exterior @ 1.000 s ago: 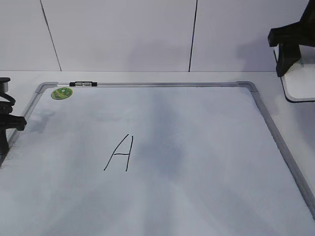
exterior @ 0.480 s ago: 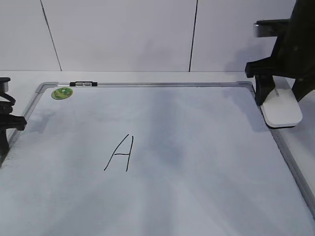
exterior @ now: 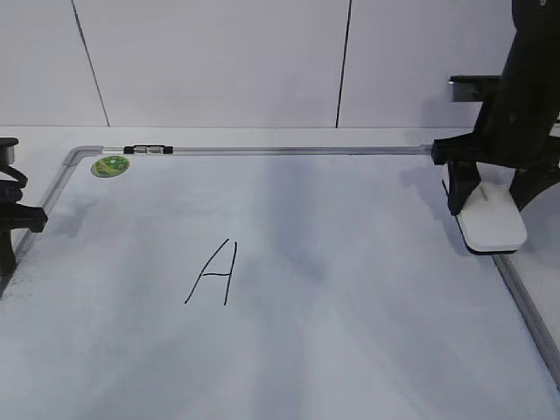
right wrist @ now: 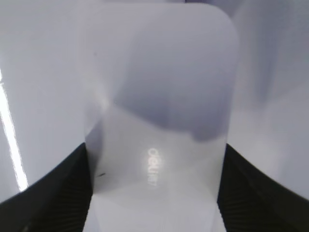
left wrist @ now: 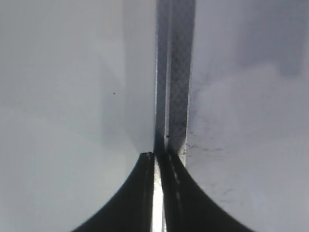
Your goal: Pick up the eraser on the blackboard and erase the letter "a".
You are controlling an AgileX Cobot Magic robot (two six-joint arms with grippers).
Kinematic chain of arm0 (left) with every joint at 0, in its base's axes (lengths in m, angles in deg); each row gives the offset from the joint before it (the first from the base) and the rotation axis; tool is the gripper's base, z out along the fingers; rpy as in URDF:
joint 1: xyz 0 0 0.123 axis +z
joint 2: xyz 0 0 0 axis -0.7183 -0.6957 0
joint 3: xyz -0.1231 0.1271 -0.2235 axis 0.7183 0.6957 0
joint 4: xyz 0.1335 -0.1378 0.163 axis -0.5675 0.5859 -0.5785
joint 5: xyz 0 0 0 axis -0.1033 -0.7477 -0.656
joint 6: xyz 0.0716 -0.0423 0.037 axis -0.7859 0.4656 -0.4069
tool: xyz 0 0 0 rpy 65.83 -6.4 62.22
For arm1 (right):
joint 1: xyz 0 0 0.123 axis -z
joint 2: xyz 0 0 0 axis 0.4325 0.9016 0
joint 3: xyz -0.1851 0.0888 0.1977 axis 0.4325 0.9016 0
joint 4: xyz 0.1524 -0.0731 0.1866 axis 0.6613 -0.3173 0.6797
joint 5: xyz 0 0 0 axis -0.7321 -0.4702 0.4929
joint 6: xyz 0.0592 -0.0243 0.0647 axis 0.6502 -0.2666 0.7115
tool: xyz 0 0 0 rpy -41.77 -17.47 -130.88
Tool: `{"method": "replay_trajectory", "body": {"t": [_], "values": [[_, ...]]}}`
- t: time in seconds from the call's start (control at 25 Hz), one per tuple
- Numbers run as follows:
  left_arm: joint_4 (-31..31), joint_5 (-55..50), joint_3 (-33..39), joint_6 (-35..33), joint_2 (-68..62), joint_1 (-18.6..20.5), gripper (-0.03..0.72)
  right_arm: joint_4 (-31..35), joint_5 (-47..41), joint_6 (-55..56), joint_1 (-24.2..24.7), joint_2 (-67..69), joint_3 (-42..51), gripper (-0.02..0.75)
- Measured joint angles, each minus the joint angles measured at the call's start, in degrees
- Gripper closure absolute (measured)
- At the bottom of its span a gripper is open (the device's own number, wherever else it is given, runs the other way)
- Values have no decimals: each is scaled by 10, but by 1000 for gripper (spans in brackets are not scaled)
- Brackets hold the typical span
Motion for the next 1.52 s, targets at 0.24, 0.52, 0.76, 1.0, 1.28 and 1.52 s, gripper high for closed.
{"method": "replay_trajectory", "body": {"t": [0.24, 0.52, 0.76, 1.0, 1.28, 1.52], "values": [[0, 0, 0, 0, 0, 0, 676, 18, 4, -11, 1, 27, 0, 176], [0, 0, 0, 0, 0, 0, 676, 19, 7, -12, 1, 44, 0, 176], [0, 0, 0, 0, 0, 0, 676, 0, 7, -12, 1, 44, 0, 176], [0, 0, 0, 0, 0, 0, 676, -1, 7, -12, 1, 44, 0, 176], [0, 0, 0, 0, 0, 0, 676, -2, 7, -13, 1, 44, 0, 176], [0, 0, 0, 0, 0, 0, 676, 15, 7, -13, 1, 44, 0, 176]]}}
